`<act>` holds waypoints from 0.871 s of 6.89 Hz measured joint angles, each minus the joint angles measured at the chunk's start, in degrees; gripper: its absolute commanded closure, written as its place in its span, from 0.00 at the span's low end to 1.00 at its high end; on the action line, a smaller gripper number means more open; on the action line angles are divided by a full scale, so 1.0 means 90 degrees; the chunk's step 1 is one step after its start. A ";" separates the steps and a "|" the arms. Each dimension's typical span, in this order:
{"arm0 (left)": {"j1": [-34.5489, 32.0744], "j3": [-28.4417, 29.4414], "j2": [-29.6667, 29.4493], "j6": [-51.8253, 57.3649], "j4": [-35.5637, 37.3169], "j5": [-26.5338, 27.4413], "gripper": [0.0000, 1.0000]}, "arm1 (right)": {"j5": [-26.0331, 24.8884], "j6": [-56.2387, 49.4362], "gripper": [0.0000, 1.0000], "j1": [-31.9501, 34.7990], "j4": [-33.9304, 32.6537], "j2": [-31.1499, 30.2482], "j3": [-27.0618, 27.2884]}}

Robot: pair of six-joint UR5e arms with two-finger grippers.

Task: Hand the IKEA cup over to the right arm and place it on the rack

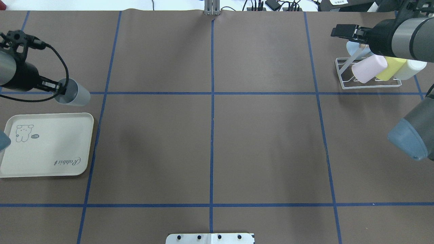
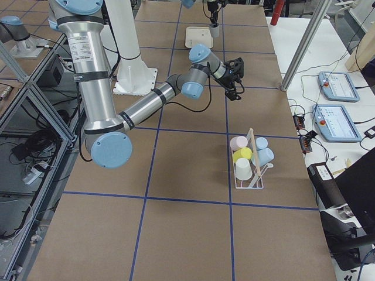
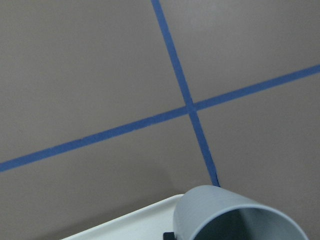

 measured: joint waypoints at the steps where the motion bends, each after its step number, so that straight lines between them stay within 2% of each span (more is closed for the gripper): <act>1: -0.0003 -0.0154 -0.0509 -0.0704 0.0272 0.0000 1.00 | -0.0010 0.0453 0.00 -0.0124 0.0002 0.0163 0.0016; 2: 0.0185 -0.0187 -0.1017 -0.1760 0.0213 0.0003 1.00 | 0.0001 0.1036 0.00 -0.0273 0.0005 0.0337 0.0106; 3: 0.0466 -0.0133 -0.1365 -0.2914 -0.0307 0.0020 1.00 | 0.0013 0.1726 0.00 -0.0461 0.0010 0.0479 0.0289; 5: 0.0892 0.0179 -0.1601 -0.4996 -0.2273 0.0221 1.00 | 0.0027 0.2848 0.00 -0.0753 0.0011 0.0615 0.0655; 6: 0.1154 0.0302 -0.1624 -0.5815 -0.3180 0.0614 1.00 | 0.0037 0.3239 0.00 -0.0835 0.0085 0.0631 0.0759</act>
